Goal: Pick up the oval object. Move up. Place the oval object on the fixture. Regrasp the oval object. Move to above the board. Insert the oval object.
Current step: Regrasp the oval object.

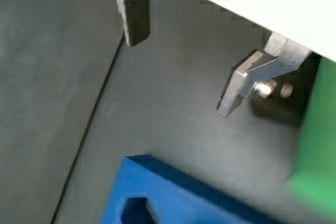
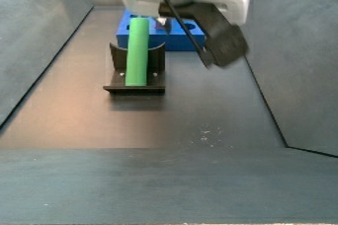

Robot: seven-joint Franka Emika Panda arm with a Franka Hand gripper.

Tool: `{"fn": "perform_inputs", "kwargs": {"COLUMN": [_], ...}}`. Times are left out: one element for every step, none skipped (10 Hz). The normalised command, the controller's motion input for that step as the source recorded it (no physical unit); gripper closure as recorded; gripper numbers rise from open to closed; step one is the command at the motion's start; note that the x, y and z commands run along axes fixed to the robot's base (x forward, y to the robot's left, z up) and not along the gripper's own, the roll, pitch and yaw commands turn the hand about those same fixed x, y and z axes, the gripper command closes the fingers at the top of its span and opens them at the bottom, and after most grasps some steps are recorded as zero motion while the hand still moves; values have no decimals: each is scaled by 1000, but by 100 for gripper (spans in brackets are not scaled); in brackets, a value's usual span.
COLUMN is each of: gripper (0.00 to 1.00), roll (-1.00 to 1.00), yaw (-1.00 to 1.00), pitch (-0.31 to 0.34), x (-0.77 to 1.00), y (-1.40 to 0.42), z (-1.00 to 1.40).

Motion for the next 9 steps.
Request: {"fn": "perform_inputs", "kwargs": {"gripper": [0,0,0,0,0,0,0,0,0], "roll": [1000,1000,1000,1000,1000,1000,1000,1000,1000], "yaw": [-935,-935,-937,-937,-947,-950,-950,-955,-960], "pitch": [-151,-181,-207,-225,-241,-255,-267,-274,-275], "x": [-150,-105,-75,-60,-52,-43,-52,-54,-58], "y": [-807,-540,-264,-71,-20,-32,-29,-21,-16], "z": [-65,-22,-5,6,10,4,8,12,8]}}
